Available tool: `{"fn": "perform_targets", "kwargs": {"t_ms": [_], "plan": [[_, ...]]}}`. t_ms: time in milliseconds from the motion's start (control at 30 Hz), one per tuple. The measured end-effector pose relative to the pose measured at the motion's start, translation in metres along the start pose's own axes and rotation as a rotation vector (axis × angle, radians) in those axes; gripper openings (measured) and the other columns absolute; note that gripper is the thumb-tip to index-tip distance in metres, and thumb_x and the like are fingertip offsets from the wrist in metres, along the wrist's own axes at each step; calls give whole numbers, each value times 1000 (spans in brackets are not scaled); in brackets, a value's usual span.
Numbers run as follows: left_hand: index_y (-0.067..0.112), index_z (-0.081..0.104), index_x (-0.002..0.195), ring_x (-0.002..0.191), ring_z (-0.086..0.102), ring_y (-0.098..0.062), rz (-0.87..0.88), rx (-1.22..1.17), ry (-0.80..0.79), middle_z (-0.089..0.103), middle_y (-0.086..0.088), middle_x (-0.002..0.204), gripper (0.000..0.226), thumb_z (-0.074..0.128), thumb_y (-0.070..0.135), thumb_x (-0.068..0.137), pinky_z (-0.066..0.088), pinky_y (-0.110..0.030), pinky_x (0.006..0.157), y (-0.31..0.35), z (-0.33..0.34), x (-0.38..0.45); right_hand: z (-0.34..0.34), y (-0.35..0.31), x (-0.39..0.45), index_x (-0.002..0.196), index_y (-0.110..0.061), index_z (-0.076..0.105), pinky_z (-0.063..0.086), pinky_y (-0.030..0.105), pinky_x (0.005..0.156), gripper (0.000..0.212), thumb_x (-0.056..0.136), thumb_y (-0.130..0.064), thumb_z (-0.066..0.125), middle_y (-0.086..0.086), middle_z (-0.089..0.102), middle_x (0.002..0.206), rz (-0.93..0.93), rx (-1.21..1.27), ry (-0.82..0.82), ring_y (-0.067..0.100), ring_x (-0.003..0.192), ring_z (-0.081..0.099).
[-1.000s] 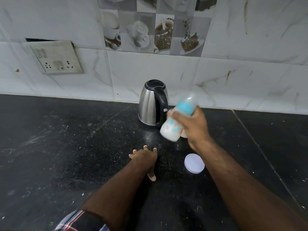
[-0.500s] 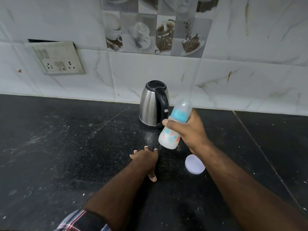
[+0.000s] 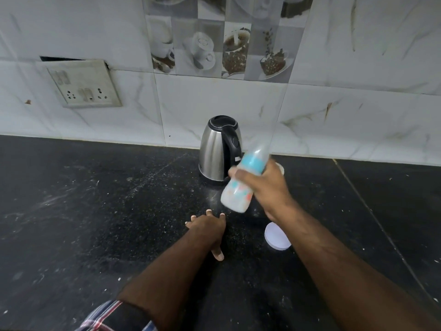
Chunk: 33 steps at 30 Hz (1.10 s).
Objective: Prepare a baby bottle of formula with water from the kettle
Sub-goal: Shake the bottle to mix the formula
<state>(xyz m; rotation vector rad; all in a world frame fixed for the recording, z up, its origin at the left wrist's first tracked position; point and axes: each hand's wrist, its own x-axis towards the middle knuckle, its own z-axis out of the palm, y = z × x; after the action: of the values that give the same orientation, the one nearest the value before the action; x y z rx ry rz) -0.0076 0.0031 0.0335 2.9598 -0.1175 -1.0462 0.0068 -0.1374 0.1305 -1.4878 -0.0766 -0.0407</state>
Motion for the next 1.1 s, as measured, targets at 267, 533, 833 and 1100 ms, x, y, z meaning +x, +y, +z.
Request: {"fn": "perform_targets", "kwargs": {"t_ms": [267,533,833,1100], "plan": [[25,-5,166,151,15,-60,-10,-3,-6,-5,-20,173,135,93,37,74,28,-76,115,1,-1,1,-4,0,0,114,-18,60,59,36,69,74,50,-41,92,-1,72,91,-8,3,17,15,78,73],[24,-5,166,151,16,-60,-14,-6,-7,-4,-20,173,138,94,37,71,28,-76,115,1,-1,4,-2,2,-4,111,-23,58,64,39,72,75,48,-47,91,0,74,98,-26,22,21,18,86,73],[25,-4,166,151,17,-59,-10,-4,1,-3,-19,173,135,94,37,73,29,-76,114,1,-1,1,-2,1,-3,115,-9,62,58,36,74,72,59,-33,99,-2,72,89,24,43,-37,17,83,70],[25,-5,166,151,17,-60,-6,-7,1,-3,-21,173,136,94,37,73,28,-77,114,1,-1,0,-2,-14,8,119,0,59,61,53,83,87,49,-41,93,15,73,99,-31,117,28,29,89,72]]}}
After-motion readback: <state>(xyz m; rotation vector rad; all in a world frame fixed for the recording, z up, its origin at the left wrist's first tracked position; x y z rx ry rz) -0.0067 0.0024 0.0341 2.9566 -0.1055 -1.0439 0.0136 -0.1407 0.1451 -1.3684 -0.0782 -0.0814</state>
